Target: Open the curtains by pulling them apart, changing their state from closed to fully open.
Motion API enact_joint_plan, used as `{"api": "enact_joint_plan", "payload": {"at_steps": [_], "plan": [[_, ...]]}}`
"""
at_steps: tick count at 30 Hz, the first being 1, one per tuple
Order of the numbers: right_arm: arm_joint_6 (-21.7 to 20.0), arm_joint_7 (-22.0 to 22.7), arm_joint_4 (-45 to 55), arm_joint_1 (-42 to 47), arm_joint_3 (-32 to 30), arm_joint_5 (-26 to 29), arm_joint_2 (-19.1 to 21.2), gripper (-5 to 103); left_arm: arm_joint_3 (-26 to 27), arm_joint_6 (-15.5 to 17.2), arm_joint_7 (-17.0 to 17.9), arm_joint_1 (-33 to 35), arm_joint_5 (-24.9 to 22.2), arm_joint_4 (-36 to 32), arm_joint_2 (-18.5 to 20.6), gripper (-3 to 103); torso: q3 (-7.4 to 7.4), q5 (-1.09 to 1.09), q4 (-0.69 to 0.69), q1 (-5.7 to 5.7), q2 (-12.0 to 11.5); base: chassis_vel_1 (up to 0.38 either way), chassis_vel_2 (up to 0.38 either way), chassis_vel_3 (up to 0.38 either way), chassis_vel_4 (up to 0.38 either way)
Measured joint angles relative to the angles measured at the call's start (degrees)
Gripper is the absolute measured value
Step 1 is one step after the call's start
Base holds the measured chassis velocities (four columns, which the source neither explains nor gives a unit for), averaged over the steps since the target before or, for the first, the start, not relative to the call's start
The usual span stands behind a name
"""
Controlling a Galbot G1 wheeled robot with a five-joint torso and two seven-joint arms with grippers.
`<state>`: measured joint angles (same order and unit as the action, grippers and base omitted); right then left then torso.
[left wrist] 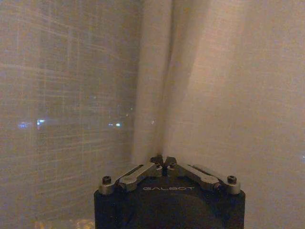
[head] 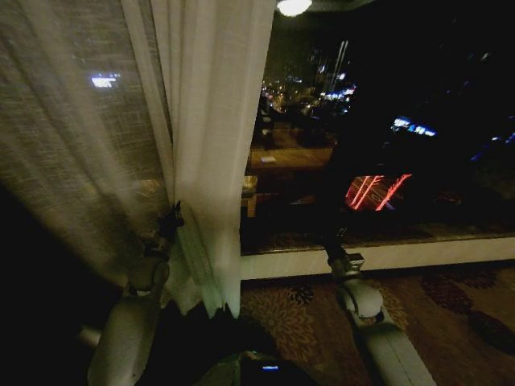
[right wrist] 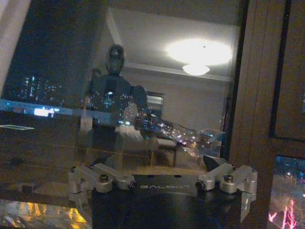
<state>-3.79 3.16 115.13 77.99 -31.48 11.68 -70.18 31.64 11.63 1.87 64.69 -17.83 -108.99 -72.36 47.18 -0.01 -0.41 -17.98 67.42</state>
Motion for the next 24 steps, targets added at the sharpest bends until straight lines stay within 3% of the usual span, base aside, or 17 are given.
{"api": "enact_joint_plan", "payload": {"at_steps": [12, 22, 24], "plan": [[0.26, -0.23, -0.21, 0.17, -0.12, -0.16, -0.01, 100, 0.72, -0.26, 1.47, 0.22, -0.11, -0.40, -0.14, 0, 0.00, -0.02, -0.01, 0.00, 0.00, 0.000, 0.000, 0.000, 0.000], [0.53, -0.74, -0.28, 0.27, -0.11, -0.34, -0.07, 100, 5.20, 0.12, 9.53, -3.50, -1.72, 2.35, 0.18, 0, 0.00, 0.01, -0.02, 0.00, 0.00, 0.000, 0.000, 0.000, 0.000], [0.54, -0.83, -0.31, 0.25, -0.04, -0.40, -0.11, 100, 6.09, 0.11, 9.73, -3.66, -2.18, 2.99, 0.49, 0, 0.00, 0.00, -0.02, 0.00, 0.00, 0.000, 0.000, 0.000, 0.000]]}}
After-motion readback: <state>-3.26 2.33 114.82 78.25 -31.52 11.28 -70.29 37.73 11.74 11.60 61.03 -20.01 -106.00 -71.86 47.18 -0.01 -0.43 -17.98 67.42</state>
